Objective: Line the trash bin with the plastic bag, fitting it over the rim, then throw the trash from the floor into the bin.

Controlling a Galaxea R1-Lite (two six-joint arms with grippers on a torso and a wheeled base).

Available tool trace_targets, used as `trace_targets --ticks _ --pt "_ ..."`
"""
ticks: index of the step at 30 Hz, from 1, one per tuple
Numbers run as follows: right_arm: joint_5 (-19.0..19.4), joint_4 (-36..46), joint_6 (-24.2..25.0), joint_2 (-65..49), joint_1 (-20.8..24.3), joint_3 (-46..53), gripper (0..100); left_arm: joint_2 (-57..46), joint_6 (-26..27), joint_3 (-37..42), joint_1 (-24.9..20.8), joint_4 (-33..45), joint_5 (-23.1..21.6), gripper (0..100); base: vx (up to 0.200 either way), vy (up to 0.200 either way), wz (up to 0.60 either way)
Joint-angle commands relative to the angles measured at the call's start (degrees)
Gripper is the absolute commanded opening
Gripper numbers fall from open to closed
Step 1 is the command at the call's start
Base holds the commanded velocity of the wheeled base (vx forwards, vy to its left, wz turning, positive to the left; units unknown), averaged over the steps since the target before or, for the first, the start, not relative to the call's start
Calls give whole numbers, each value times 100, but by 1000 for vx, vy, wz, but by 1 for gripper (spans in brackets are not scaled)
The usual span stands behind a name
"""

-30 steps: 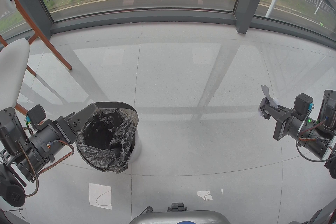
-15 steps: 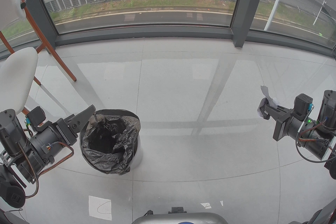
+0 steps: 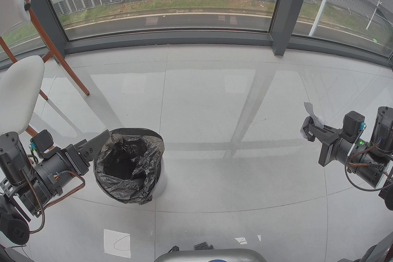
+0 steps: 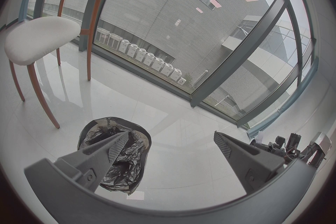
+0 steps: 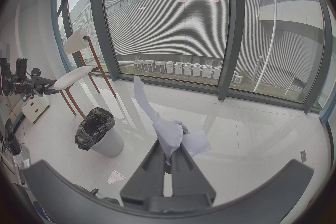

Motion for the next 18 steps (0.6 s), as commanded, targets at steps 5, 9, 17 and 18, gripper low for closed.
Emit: trace_targets --ticks 5,9,17,18 --pt "10 -1 -4 35 52 -10 0 -27 19 -1 3 -17 -6 100 0 40 0" --pt "10 -9 -4 52 52 -19 0 -9 10 7 3 9 3 100 0 0 0" --pt "1 -9 -4 61 69 -36 0 -9 -7 -1 12 9 -50 100 0 0 0" --pt "1 -9 -4 61 69 -36 0 -9 -7 -10 12 -8 -67 100 0 0 0"
